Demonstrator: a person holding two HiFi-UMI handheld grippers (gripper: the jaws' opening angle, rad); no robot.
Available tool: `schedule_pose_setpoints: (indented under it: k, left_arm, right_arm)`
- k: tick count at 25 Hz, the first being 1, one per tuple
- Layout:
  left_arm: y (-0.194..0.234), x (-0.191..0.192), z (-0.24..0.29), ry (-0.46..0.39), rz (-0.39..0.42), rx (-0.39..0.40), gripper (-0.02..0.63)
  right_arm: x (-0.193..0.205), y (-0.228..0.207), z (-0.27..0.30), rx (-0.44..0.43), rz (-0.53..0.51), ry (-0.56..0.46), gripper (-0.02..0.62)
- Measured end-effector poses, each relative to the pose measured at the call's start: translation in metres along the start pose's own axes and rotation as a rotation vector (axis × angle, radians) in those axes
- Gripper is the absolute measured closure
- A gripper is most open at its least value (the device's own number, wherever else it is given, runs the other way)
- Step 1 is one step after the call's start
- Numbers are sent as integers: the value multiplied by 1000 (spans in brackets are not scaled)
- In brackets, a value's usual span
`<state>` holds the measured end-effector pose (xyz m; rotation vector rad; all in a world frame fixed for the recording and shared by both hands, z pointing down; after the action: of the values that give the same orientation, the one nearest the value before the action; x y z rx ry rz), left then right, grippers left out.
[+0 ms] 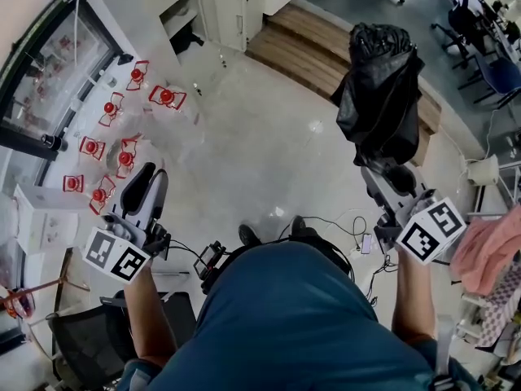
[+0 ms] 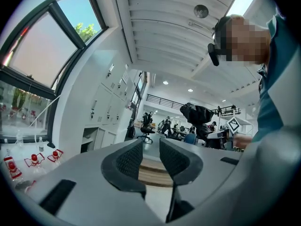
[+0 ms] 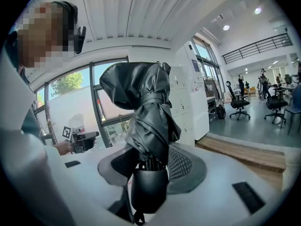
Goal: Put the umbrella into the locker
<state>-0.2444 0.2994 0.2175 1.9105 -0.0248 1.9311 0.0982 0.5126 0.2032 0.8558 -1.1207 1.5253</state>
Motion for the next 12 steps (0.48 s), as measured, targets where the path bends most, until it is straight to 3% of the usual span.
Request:
schedule_pose_setpoints:
  k: [6,12]
  left_arm:
    - [18,3,5,6,-5,12,476]
    - [28,-2,2,-4,-4,-27,477]
  right_arm:
    - [-5,5,29,-27,12,-4,410]
    - [-11,6,52,-72,16,9,410]
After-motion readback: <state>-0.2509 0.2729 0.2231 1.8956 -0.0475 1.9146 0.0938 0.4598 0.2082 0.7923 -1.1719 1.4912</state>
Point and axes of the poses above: the fingertips, and each gripper's own axes: z forward along the fingers, y to its left, x out of its underside, the point moved 4 cm from there along -z, backward along the fingers, and after that the axes turned 4 degrees about x, right-handed, at the moved point
